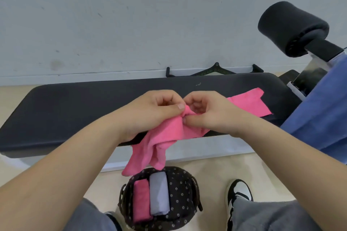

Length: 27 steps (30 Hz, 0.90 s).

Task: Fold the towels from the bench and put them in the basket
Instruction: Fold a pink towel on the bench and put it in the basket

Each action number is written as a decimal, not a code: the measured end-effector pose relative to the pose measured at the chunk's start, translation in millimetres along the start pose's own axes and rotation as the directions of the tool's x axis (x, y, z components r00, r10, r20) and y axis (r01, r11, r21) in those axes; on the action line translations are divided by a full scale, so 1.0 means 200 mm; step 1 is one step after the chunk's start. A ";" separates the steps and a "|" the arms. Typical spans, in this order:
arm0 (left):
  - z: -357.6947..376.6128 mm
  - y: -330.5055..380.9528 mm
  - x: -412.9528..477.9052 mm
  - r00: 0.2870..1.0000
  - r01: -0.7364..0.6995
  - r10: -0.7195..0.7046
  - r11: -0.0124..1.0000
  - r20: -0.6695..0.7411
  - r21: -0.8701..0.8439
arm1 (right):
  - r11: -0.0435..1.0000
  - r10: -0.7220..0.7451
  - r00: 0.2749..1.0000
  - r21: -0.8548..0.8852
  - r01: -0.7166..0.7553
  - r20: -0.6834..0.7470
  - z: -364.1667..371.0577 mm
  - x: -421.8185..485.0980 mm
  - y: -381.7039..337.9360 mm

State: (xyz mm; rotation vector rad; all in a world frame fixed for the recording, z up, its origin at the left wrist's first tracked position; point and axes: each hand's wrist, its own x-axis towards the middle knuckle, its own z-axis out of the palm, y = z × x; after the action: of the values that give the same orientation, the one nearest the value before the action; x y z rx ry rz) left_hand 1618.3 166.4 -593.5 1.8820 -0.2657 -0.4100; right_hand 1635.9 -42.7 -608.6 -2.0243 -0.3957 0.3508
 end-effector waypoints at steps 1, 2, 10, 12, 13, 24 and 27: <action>0.00 0.00 0.01 0.997 -0.035 0.037 0.999 -0.062 0.041 | 1.000 0.019 1.000 0.005 -0.019 0.011 0.00 -0.01 -0.01; -0.01 0.00 0.01 0.989 -0.069 0.075 0.996 -0.125 0.057 | 1.000 0.030 0.999 -0.006 -0.029 0.016 -0.01 -0.01 -0.03; 0.00 0.06 -0.06 0.975 -0.201 0.202 0.979 -0.094 0.012 | 0.922 -0.025 0.999 0.388 0.004 0.048 -0.05 -0.11 -0.15; 0.00 0.06 -0.07 0.977 -0.205 0.206 0.978 -0.054 0.028 | 0.902 -0.067 0.997 0.428 0.049 0.028 -0.05 -0.12 -0.15; 0.00 0.06 -0.08 0.977 -0.207 0.208 0.978 -0.034 0.033 | 0.896 -0.080 0.996 0.440 0.060 0.027 -0.05 -0.13 -0.14; 0.05 0.11 -0.24 0.963 -0.221 0.235 0.969 0.129 -0.115 | 0.960 0.104 0.878 0.184 -0.211 0.467 -0.06 -0.27 -0.14; 0.05 0.10 -0.25 0.971 -0.207 0.210 0.977 0.115 -0.040 | 0.988 0.136 0.940 0.027 -0.152 0.313 -0.04 -0.29 -0.13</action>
State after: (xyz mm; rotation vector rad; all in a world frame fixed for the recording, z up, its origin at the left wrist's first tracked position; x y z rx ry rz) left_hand 1568.3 170.1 -570.8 1.7836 -0.5309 -0.3803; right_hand 1583.3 -61.0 -577.8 -1.9555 -0.4269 0.7692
